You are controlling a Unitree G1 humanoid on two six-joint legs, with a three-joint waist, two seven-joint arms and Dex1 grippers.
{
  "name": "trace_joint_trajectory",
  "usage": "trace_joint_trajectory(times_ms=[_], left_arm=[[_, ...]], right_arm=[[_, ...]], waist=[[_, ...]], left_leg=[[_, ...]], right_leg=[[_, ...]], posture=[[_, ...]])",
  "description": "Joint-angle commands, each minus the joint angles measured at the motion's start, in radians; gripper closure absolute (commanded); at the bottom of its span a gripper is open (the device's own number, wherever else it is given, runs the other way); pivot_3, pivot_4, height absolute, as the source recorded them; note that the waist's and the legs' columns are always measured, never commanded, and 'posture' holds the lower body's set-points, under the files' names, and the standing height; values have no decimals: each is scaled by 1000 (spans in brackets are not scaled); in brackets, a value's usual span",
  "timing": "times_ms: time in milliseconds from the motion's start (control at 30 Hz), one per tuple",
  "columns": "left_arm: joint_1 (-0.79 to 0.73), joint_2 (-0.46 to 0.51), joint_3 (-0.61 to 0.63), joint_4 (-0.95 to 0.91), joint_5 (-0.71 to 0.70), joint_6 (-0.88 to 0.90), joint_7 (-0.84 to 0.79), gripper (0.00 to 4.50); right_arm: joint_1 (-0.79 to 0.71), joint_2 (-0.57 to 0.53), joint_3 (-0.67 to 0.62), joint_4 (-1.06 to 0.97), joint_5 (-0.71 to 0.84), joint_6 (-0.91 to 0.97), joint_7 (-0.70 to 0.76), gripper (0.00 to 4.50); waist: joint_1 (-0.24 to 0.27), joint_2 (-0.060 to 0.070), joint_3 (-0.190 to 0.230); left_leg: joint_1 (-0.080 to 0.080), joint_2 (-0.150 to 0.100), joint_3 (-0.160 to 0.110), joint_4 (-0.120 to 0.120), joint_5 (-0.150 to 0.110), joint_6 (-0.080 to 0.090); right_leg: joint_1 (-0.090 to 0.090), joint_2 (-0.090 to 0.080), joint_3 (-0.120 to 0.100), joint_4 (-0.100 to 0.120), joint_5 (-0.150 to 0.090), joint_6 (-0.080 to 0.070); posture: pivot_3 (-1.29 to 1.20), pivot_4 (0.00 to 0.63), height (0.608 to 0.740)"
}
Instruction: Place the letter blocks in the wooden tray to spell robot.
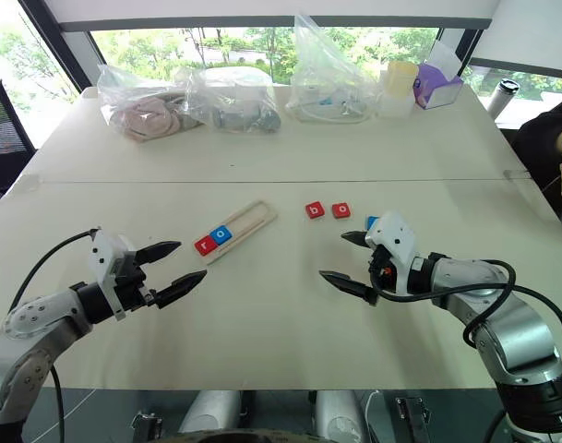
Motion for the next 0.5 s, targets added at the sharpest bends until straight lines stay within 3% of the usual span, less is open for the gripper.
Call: trace_joint_trajectory(times_ms=[33, 300, 500], left_arm=[[7, 15, -4, -1, 42, -53, -23, 0], [-44, 80, -63, 164, 191, -234, -140, 0], [-163, 63, -100, 344, 248, -328, -179, 0]], right_arm=[[-13, -1, -7, -18, 9, -7, 5, 22], [3, 12, 16, -46, -7, -17, -16, 22], [20, 18, 26, -55, -25, -31, -37, 22]], waist=[[0, 0, 0], [1, 0, 0], [0, 0, 0]], left_leg=[[0, 0, 0, 0, 0, 0], [0, -1, 2, -1, 0, 0], [-1, 0, 4, -1, 0, 0]], right_leg=[[0, 0, 0, 0, 0, 0], [-2, 1, 1, 0, 1, -2], [-3, 0, 2, 0, 2, -3]], posture=[[0, 150, 740], [0, 150, 740], [0, 150, 740]])
